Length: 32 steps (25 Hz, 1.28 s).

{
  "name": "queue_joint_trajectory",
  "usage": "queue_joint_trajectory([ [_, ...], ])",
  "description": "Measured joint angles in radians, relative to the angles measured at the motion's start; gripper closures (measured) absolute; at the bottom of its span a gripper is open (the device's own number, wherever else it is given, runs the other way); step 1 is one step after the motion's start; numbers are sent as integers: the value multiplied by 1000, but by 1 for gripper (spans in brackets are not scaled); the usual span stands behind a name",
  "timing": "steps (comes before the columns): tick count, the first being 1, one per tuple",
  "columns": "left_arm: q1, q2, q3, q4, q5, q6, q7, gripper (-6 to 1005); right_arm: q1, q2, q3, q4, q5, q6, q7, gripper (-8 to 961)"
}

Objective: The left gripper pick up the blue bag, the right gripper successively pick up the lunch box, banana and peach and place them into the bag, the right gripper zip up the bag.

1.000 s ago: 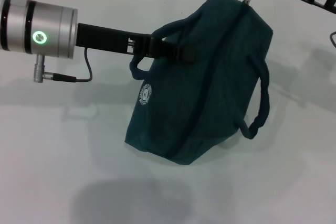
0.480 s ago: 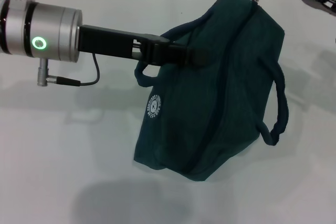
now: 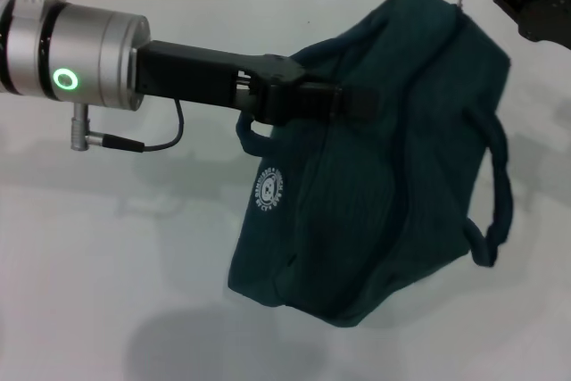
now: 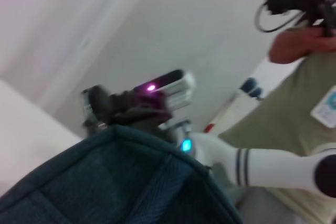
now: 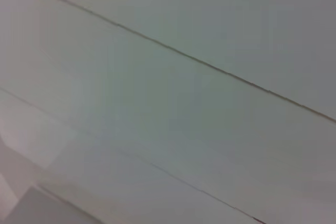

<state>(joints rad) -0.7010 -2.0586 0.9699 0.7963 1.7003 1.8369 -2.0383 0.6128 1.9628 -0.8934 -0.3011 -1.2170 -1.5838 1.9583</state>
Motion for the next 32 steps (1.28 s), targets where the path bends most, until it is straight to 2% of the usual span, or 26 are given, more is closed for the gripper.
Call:
queue_joint_trajectory([
  [11, 3, 0, 1, 13, -94, 83, 57, 900, -37, -5, 0, 41, 30, 4, 50, 896],
  [17, 7, -1, -9, 5, -117, 73, 63, 893, -43, 8, -1, 34, 27, -8, 41, 894],
  [21, 20, -4, -14, -5, -115, -3, 63, 888, -45, 13, 1, 16, 39, -35, 18, 893],
  [25, 29, -14, -8, -11, -81, -156, 66, 883, -64, 3, 17, -5, 58, -51, 3, 892],
  [30, 32, -22, -6, -39, -2, -317, 67, 876, -113, -12, 74, -8, 62, -5, -3, 689],
  [32, 31, -23, -8, -78, 6, -363, 80, 874, -133, -19, 76, -11, 63, -7, -13, 647],
])
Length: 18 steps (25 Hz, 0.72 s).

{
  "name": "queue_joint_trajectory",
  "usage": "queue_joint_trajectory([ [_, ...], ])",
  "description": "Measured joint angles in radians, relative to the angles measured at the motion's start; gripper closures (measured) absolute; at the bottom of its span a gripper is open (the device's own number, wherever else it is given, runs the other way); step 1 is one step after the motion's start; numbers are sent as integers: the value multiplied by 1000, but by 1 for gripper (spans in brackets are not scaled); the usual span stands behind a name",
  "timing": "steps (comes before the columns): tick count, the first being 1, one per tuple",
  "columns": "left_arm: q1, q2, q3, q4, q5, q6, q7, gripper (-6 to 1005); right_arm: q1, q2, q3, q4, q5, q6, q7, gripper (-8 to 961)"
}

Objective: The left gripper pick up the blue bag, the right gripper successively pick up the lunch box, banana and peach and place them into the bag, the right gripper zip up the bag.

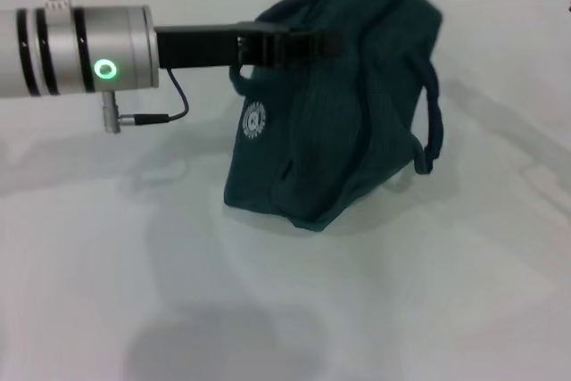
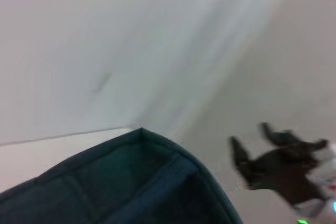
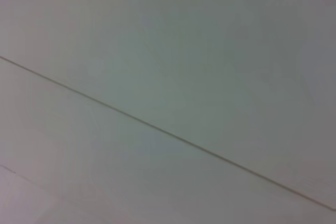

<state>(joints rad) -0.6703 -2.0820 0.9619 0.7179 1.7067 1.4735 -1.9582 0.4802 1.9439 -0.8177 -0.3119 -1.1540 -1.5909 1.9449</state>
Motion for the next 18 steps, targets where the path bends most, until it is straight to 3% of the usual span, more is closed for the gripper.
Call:
queue_joint_trajectory([
  [4, -10, -1, -3, -82, -21, -78, 55, 869, -10, -2, -3, -9, -2, -14, -20, 562],
  [11, 25, -3, -3, -82, -155, -92, 91, 860, -17, -2, -11, -24, -20, -110, -154, 375],
  [17, 55, 5, -4, -48, -290, 96, 161, 633, -3, -1, -18, -35, -64, -230, -302, 92],
  [18, 68, 5, -5, -28, -301, 123, 167, 596, -1, -2, -19, -42, -76, -244, -319, 91],
])
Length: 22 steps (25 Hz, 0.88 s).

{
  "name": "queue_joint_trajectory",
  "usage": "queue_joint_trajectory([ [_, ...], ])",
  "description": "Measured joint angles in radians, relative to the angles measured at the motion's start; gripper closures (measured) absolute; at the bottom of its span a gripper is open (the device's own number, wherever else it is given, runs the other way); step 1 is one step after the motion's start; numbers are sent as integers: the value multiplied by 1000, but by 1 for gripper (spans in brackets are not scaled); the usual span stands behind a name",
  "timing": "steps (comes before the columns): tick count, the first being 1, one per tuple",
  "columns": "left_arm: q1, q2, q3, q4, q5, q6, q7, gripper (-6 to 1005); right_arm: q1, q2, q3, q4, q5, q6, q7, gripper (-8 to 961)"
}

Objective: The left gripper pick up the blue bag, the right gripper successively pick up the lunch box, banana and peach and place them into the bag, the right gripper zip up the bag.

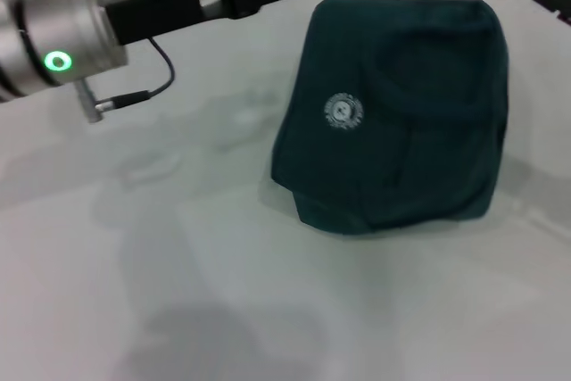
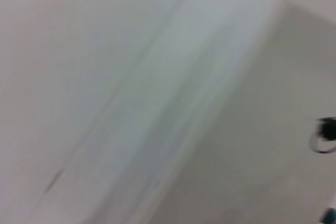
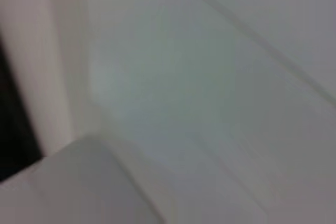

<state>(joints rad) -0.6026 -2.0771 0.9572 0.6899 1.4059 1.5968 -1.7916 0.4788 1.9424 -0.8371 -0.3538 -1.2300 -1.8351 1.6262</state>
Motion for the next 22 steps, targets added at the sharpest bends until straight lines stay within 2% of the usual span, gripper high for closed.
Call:
queue_joint_trajectory([
  [4, 64, 3, 6, 121, 9, 108, 3, 445, 2, 8, -5, -94, -119, -86, -103, 85],
  [6, 94, 13, 8, 162, 32, 164, 6, 204, 1, 16, -5, -132, -182, -111, -133, 86],
  [10, 146, 36, 8, 184, 111, 241, 49, 175, 0, 40, -6, -189, -320, -150, -223, 87],
  [14, 193, 36, 8, 184, 191, 265, 118, 145, -19, 69, -17, -241, -408, -169, -340, 89],
  [17, 214, 33, 10, 178, 221, 294, 151, 123, -20, 70, -60, -233, -420, -161, -390, 90],
  [22, 227, 31, 11, 175, 245, 325, 207, 123, -16, 70, -73, -229, -424, -158, -404, 92],
])
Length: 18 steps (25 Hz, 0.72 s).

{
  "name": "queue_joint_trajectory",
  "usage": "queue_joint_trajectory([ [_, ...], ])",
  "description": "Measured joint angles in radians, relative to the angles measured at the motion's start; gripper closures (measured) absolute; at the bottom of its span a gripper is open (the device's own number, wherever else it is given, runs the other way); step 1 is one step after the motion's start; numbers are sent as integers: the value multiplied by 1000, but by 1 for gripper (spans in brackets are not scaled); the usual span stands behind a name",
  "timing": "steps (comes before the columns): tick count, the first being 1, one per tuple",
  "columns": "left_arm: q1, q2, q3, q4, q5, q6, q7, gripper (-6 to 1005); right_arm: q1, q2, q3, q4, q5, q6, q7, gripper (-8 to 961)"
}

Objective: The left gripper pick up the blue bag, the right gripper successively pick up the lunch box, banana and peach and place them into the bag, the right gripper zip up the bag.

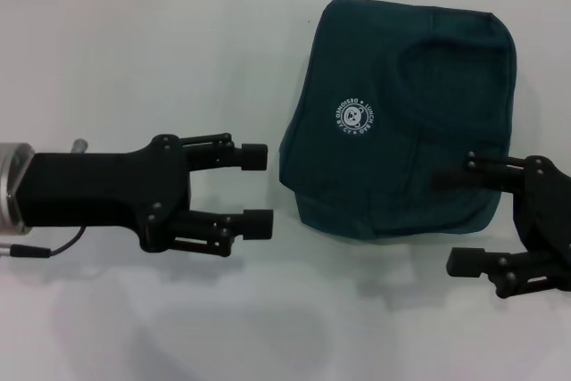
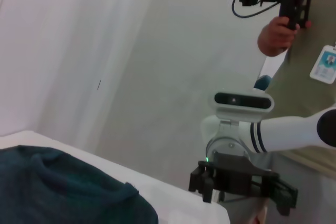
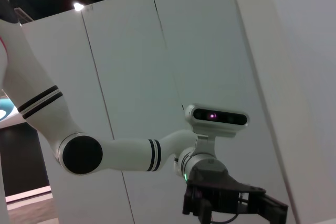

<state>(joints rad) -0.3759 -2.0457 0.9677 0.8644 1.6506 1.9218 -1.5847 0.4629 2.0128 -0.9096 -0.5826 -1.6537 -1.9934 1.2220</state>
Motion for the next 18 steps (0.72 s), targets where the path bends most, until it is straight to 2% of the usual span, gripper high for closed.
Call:
queue_joint_trajectory([
  [7, 16, 16, -3, 0, 1, 38, 20, 123, 11, 3, -44, 1, 5, 39, -11, 93],
  [18, 45, 16, -1, -3, 18, 68, 68, 123, 39, 9, -77, 2, 8, 69, -12, 93],
])
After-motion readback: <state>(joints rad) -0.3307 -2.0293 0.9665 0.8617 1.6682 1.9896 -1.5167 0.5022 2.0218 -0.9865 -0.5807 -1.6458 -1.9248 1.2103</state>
